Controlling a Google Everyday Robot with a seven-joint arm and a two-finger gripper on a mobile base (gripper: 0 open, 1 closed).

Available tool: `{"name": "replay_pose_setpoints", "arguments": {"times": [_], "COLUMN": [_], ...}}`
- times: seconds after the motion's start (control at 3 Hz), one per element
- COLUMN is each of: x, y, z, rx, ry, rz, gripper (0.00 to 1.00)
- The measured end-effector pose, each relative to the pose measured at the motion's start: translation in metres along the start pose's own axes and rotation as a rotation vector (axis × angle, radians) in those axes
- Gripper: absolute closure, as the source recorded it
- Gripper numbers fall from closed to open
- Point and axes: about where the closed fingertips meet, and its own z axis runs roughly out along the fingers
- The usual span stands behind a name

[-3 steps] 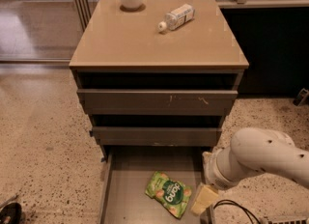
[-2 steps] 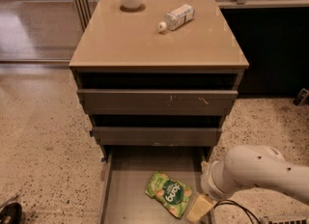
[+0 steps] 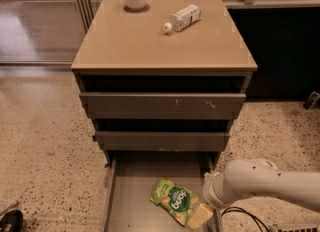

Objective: Pick green rice chip bag from bottom drawer and place on counter

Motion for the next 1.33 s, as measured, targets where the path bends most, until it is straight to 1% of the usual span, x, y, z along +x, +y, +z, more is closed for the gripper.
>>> {"name": "replay_pose_setpoints", "arguments": {"times": [0.33, 0.67, 1.0, 1.33], "x": [0.011, 0.032, 0.040, 0.043], "y": [-0.011, -0.032, -0.040, -0.038], "z": [0.016, 0.055, 0.087, 0.092], "rx": [0.013, 0.038, 0.021, 0.011], "ry": [0.022, 0.056, 0.040, 0.044], "rz": [0.073, 0.185, 0.245, 0.249], "gripper": [0.00, 0.00, 0.00, 0.00]}}
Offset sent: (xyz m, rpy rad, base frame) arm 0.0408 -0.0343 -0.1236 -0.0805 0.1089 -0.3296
